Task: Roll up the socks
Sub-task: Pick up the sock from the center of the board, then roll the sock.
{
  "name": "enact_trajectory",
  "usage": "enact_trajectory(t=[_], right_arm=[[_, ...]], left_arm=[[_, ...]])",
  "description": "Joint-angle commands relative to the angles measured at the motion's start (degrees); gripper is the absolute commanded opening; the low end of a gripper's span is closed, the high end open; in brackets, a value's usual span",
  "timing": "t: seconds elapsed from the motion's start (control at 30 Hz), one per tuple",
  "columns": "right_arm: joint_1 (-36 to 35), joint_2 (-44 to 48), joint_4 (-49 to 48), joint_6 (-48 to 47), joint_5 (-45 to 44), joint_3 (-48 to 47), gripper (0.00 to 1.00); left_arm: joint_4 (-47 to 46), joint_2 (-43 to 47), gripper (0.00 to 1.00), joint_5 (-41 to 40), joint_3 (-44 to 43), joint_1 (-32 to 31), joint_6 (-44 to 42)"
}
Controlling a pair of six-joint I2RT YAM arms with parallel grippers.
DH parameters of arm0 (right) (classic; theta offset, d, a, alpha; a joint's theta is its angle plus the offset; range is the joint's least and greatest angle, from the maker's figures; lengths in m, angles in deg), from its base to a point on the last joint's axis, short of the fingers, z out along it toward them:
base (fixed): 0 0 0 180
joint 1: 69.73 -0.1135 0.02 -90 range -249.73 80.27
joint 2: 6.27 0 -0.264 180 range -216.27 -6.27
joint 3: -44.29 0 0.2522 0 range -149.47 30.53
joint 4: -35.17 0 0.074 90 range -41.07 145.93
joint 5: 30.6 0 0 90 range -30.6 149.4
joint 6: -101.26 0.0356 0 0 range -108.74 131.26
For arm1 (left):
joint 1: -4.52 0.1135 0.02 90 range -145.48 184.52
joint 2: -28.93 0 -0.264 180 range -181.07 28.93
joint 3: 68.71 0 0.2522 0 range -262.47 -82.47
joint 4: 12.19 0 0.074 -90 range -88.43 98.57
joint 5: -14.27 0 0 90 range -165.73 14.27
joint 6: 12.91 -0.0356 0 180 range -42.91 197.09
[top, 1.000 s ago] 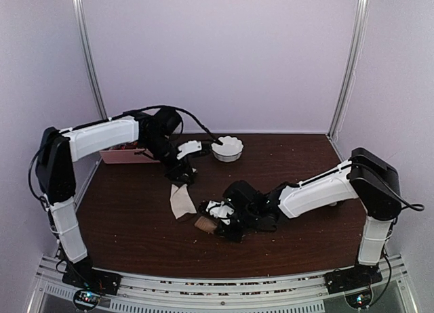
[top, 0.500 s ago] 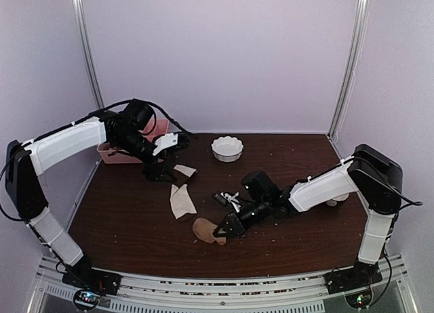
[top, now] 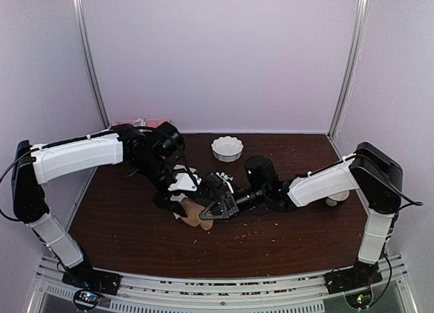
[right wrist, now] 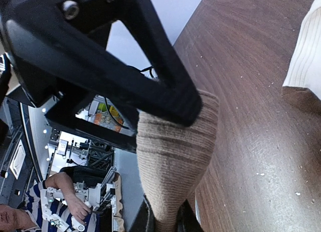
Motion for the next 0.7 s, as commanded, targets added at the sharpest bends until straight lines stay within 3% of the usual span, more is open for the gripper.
enact_trajectory(t=[0.0,0.2,0.4,0.5,0.6,0.63,0.67], right_arm=[[0.1,0.74,-6.82,5.02,1.81,-0.64,0.0],[0.1,0.71,-8.61,5.91,2.27,-1.12,0.0],[0.01,-0.08,-11.03,8.58,2.48,-0.26,0.0],[0.01,-1.54,-16.37,13.35,2.8,0.47,0.0],[-0.02,-1.84,-16.51,14.15,2.49,0.62,0.0],[-0.01,-1.63,-16.36,13.76,1.92,0.86,0.06],[0.1,-1.16,-15.97,12.94,1.34,1.07,0.7]], left_arm=[[-1.57,-0.77,0.58,-1.16,-1.27,-0.51,0.34],[-1.24,-3.45,0.53,-1.37,-1.64,-0.96,1.86],[-0.59,-4.35,0.23,-0.62,-3.05,-0.96,2.43],[0.59,-4.58,0.0,0.01,-4.03,-1.05,1.66],[3.08,-5.62,0.0,0.84,-5.39,-1.05,1.18],[4.09,-5.99,0.0,1.36,-5.82,-1.05,1.18],[4.89,-6.43,0.0,1.91,-6.11,-1.05,1.37]])
